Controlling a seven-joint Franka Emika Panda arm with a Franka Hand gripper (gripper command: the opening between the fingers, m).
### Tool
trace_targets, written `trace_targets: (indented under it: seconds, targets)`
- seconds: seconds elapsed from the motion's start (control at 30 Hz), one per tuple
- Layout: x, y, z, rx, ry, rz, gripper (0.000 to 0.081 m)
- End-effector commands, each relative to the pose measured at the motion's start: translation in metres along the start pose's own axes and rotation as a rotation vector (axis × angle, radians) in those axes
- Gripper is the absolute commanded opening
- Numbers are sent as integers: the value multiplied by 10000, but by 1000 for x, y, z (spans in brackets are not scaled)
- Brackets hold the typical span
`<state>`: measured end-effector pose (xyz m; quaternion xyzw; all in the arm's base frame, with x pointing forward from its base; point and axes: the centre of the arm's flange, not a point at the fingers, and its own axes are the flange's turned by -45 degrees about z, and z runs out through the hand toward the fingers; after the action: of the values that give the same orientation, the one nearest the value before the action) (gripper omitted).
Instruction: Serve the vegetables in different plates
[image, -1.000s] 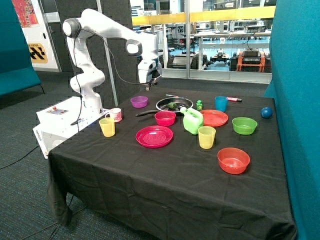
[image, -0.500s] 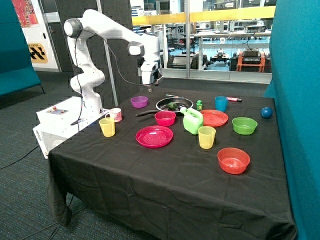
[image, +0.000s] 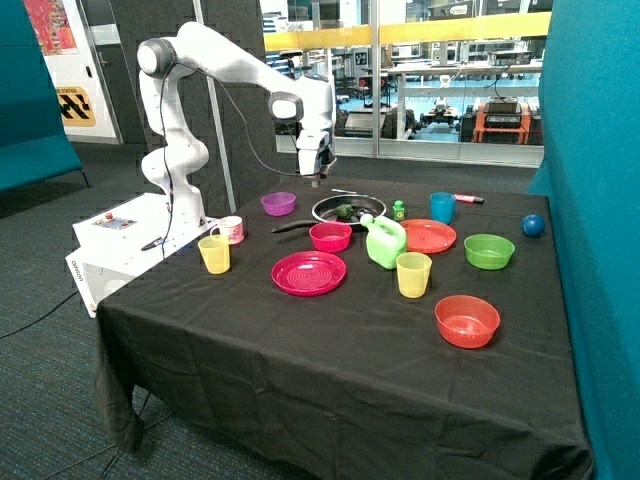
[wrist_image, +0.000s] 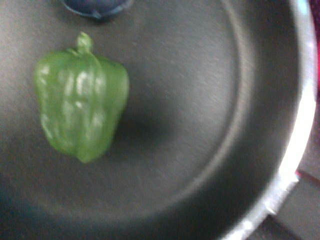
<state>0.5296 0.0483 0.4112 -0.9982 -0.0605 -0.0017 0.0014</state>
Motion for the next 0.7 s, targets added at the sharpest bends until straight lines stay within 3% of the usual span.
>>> trace_targets:
  seconds: [0.0, 0.1, 0.3, 0.47, 0.67]
  targets:
    - [25, -29, 18, -27, -35, 56, 410]
    - [32, -38, 23, -27, -35, 25, 440]
    - [39, -50, 29, -27, -35, 28, 638]
    - [45, -54, 37, -27, -35, 264, 718]
    - [52, -57, 51, -27, -35, 397, 746]
